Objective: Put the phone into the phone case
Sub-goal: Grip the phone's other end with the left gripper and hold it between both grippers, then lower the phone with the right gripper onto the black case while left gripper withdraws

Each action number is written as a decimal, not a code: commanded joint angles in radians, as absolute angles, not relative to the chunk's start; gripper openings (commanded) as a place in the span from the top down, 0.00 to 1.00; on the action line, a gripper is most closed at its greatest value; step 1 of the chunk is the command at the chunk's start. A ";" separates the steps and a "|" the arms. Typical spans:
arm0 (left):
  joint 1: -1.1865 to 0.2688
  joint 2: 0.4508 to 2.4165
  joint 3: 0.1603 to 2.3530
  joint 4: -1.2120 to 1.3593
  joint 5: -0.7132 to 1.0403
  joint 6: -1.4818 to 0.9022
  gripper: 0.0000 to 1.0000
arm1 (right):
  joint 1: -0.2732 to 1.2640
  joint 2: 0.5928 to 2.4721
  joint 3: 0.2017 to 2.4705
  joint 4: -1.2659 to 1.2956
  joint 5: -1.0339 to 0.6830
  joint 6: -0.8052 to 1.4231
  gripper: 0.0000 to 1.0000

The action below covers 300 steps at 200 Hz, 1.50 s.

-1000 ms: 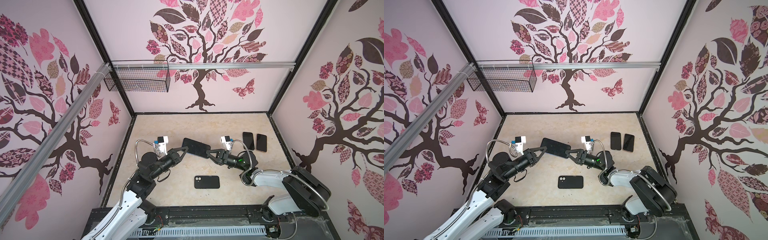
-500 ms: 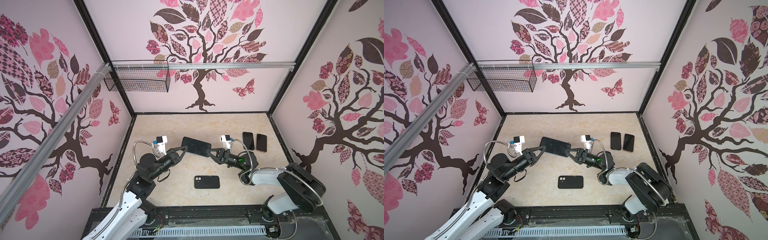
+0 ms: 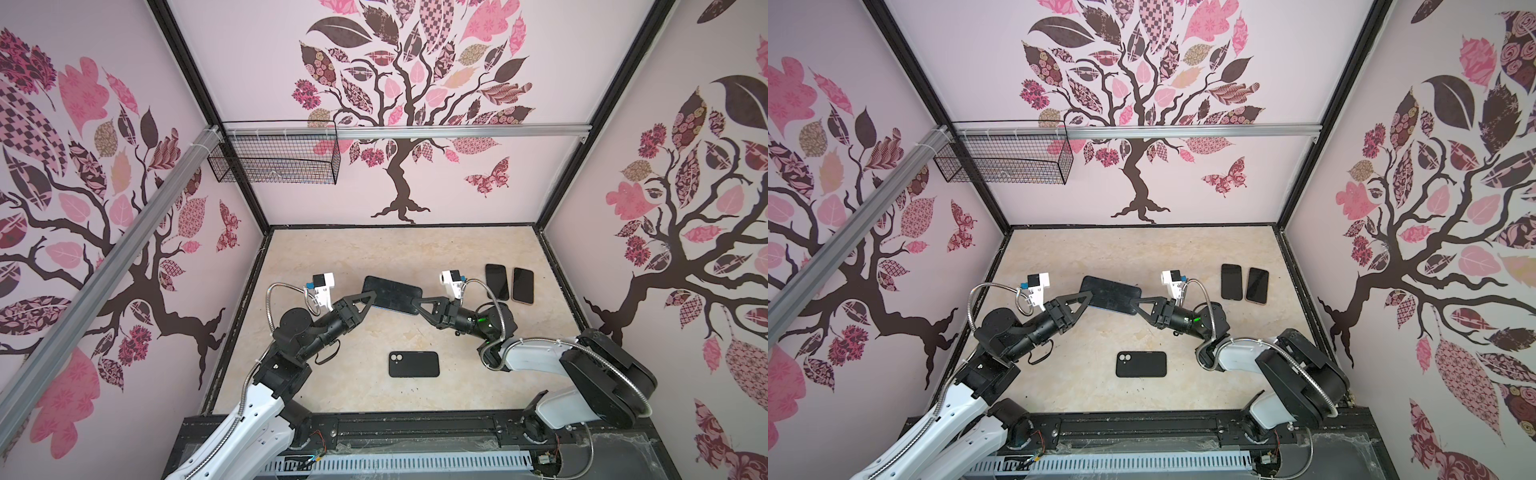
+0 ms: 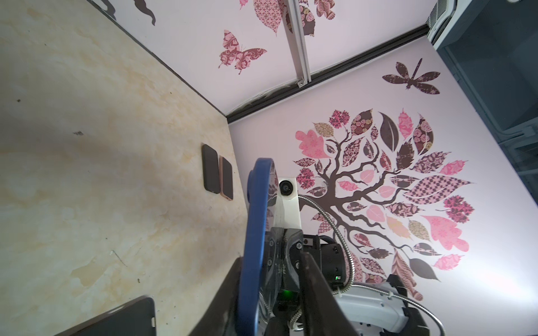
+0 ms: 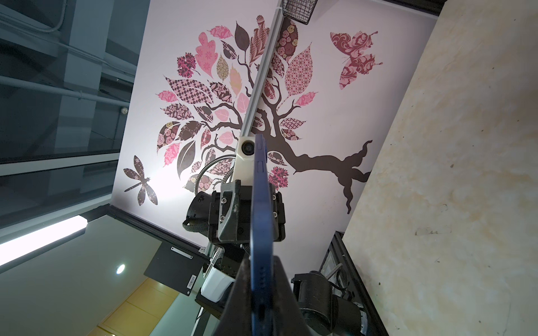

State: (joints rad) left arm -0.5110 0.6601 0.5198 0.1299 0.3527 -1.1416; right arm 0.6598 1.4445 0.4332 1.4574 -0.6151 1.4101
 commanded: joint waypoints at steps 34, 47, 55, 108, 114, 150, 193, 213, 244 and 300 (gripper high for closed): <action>-0.509 0.625 0.563 -0.086 0.323 -1.006 0.34 | 0.649 1.303 0.488 1.271 -0.591 1.311 0.99; -0.510 0.623 0.576 -0.158 0.302 -0.973 0.30 | 0.646 1.275 0.499 1.213 -0.593 1.283 0.99; -0.510 0.619 0.580 -0.191 0.292 -0.956 0.27 | 0.643 1.258 0.509 1.173 -0.596 1.265 0.99; -0.509 0.616 0.564 -0.309 0.296 -0.896 0.23 | 0.642 1.111 0.609 0.660 -0.526 1.041 1.00; -0.510 0.617 0.560 -0.328 0.293 -0.887 0.23 | 0.643 1.097 0.627 0.580 -0.508 1.003 1.00; -0.510 0.602 0.533 -0.389 0.302 -0.856 0.22 | 0.643 1.037 0.742 0.121 -0.372 0.814 1.00; -0.510 0.609 0.517 -0.452 0.313 -0.821 0.22 | 0.642 1.011 0.781 -0.126 -0.309 0.725 1.00; -0.512 0.616 0.508 -0.472 0.313 -0.809 0.20 | 0.642 1.002 0.784 -0.201 -0.300 0.697 1.00; -0.519 0.628 0.489 -0.498 0.303 -0.803 0.19 | 0.642 0.989 0.780 -0.296 -0.328 0.659 1.00; -0.630 0.733 0.474 -0.539 0.211 -0.799 0.20 | 0.643 0.944 0.706 -0.368 -0.423 0.645 1.00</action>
